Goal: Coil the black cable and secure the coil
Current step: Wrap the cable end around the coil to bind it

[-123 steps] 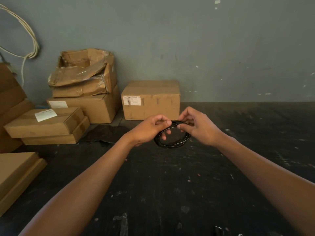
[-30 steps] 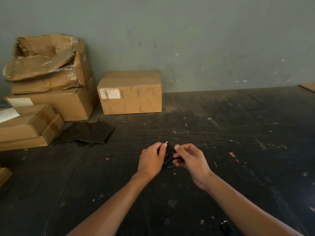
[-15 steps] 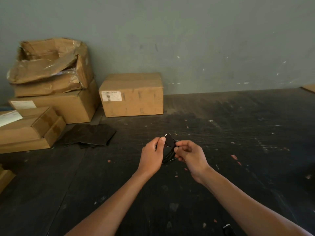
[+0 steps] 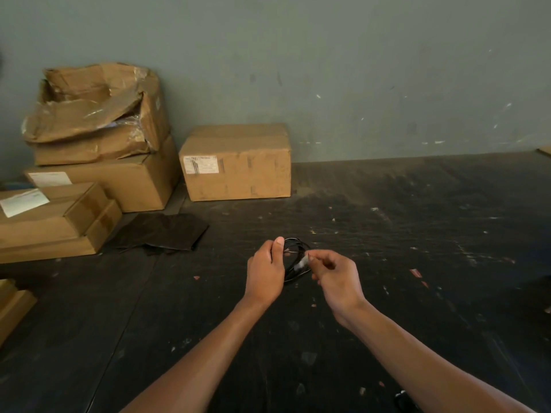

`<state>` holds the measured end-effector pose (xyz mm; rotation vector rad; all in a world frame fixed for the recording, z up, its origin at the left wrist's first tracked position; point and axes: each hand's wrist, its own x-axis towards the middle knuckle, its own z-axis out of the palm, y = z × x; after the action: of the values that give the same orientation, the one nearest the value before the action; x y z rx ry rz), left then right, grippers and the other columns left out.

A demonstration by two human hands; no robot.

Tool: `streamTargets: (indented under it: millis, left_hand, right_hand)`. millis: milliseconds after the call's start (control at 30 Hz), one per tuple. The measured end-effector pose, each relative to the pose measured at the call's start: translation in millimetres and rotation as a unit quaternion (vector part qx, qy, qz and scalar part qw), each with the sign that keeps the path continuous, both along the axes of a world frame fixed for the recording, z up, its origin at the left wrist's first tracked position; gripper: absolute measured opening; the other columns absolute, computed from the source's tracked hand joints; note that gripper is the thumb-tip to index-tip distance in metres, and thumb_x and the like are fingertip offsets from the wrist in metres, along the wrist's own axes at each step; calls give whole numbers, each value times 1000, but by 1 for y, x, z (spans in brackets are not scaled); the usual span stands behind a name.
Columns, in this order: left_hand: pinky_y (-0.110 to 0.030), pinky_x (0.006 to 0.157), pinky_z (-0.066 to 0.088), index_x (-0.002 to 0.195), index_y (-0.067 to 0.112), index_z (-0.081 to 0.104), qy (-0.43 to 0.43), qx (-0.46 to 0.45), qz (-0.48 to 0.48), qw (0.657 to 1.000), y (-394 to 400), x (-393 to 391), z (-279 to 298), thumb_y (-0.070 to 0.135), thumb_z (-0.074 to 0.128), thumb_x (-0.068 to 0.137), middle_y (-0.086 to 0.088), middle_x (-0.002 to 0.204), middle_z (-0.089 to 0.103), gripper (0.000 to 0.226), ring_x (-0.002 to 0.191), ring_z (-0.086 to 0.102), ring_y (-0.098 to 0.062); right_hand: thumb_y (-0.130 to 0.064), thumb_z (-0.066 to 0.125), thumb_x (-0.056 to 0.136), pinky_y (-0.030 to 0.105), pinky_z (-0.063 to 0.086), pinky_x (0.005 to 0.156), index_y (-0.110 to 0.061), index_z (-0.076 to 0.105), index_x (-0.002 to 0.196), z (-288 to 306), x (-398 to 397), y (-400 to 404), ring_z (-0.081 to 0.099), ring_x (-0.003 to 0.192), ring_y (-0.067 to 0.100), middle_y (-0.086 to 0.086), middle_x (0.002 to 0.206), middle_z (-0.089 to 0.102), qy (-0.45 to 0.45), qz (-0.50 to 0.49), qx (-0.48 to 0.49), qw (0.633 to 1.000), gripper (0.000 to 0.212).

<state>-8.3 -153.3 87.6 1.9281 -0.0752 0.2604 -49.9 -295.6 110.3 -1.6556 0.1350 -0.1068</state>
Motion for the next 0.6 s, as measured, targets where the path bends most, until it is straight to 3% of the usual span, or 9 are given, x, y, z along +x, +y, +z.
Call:
streamTargets:
  millis: [100,300,500,600]
  left_hand:
    - [-26,53,45,87,17,60,10,-8,1,1000,0,0,-2,42,40,103,0,70,59,36,56,52,-2]
    - [-16,47,43,95,22,46,-8,-48,30,998,1,-2,2,40,42,103,3,70,53,20,50,49,4]
    - [-25,50,46,92,31,42,-51,2,9,999,3,-4,4,39,43,102,3,68,55,13,53,52,0]
    - [-29,48,49,93,32,40,-62,31,-14,997,1,-8,0,39,43,102,1,70,58,12,54,56,-4]
  right_hand:
    - [-15,61,94,19,48,64,-25,69,97,-2,-3,5,61,74,5,-1,91,70,7,21,-8,1000,13]
    - [-24,65,92,19,46,60,-22,72,91,-8,-2,9,57,63,4,-2,81,69,58,37,-8,998,7]
    - [-19,71,87,22,44,48,-8,73,95,1,5,15,54,53,11,6,76,65,229,22,115,967,13]
    - [-19,74,84,24,44,47,-9,73,96,8,11,17,55,56,12,8,82,69,262,-2,163,951,16]
